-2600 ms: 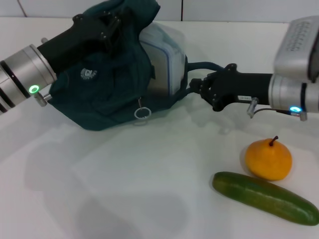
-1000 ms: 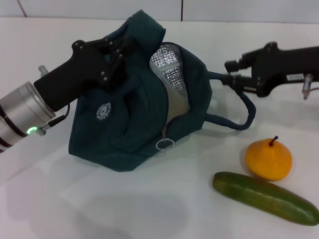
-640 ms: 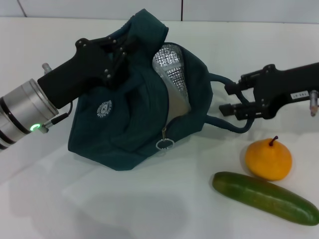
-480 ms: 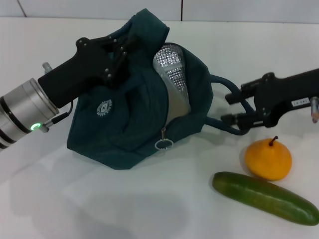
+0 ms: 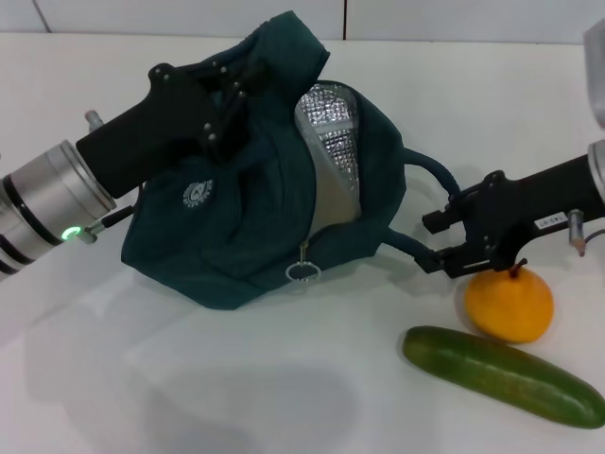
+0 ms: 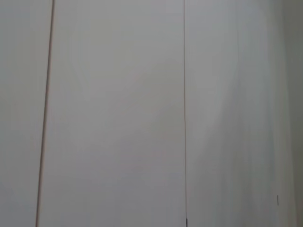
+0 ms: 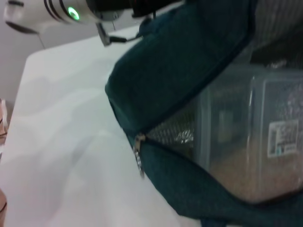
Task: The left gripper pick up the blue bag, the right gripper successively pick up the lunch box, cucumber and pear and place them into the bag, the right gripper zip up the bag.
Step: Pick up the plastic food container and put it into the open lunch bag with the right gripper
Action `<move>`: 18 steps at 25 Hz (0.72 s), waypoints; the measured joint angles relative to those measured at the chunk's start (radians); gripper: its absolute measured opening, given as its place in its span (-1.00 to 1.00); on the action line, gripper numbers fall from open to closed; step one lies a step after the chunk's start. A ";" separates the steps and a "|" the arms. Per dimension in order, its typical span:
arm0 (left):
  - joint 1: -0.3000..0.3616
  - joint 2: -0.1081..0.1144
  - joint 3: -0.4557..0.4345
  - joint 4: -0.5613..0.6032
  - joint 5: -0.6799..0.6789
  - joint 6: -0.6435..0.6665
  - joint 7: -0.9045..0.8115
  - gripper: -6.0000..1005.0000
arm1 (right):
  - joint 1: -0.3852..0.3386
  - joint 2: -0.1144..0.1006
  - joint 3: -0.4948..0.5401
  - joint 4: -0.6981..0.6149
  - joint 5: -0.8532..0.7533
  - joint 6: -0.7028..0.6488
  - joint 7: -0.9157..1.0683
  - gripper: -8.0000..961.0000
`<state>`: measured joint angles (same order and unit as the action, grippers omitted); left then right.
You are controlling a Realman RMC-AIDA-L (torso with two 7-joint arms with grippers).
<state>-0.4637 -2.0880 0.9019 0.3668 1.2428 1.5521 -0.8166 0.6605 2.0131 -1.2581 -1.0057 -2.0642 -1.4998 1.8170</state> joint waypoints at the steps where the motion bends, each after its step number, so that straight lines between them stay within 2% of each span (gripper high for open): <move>1: -0.002 0.000 0.000 0.000 0.000 0.000 0.000 -0.74 | 0.011 0.001 -0.002 0.019 -0.005 0.006 -0.002 0.11; 6: -0.005 0.000 0.000 0.000 0.002 0.000 0.005 -0.74 | 0.043 0.001 -0.022 0.080 -0.008 0.050 -0.008 0.02; 16: -0.006 -0.001 0.000 0.000 0.002 0.000 0.004 -0.73 | 0.045 0.008 -0.053 0.089 0.001 0.101 -0.042 -0.12; 18: -0.006 -0.001 0.000 -0.001 0.002 0.002 0.006 -0.73 | 0.041 0.008 -0.053 0.092 0.008 0.123 -0.046 -0.20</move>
<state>-0.4694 -2.0892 0.9020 0.3661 1.2443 1.5537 -0.8110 0.7011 2.0214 -1.3116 -0.9141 -2.0563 -1.3769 1.7712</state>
